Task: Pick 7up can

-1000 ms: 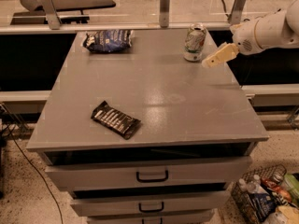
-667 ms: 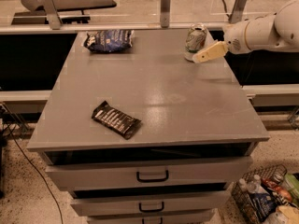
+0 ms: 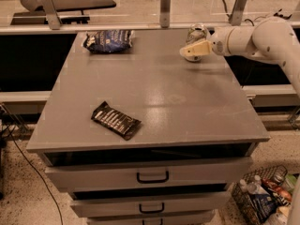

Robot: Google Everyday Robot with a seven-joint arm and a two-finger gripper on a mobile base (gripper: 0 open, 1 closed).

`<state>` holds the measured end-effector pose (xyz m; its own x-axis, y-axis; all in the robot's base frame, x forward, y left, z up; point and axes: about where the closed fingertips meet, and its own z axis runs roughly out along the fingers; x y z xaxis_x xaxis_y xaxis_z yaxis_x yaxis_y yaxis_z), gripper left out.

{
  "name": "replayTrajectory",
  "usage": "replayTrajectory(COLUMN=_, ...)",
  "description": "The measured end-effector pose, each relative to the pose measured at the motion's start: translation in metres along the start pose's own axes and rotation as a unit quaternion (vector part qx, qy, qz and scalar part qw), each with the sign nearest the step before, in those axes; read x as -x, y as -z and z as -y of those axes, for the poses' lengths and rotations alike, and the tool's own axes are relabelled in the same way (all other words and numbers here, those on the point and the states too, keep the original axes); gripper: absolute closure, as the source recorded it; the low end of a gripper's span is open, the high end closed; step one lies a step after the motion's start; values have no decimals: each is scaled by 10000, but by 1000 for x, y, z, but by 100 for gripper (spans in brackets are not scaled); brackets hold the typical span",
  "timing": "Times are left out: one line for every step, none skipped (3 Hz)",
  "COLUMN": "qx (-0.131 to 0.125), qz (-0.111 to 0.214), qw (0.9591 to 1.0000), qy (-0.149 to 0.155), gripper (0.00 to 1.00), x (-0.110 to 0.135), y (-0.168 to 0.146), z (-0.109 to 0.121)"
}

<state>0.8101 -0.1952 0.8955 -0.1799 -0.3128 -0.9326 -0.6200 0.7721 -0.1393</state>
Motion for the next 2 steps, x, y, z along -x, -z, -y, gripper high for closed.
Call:
replayTrajectory(qx=-233, qz=274, qw=9992, qy=-145, gripper=18, x=-3, y=-18, z=6)
replayTrajectory(qx=-429, qz=470, qw=9977, qy=-249, gripper=43, x=-10, y=-22, z=12)
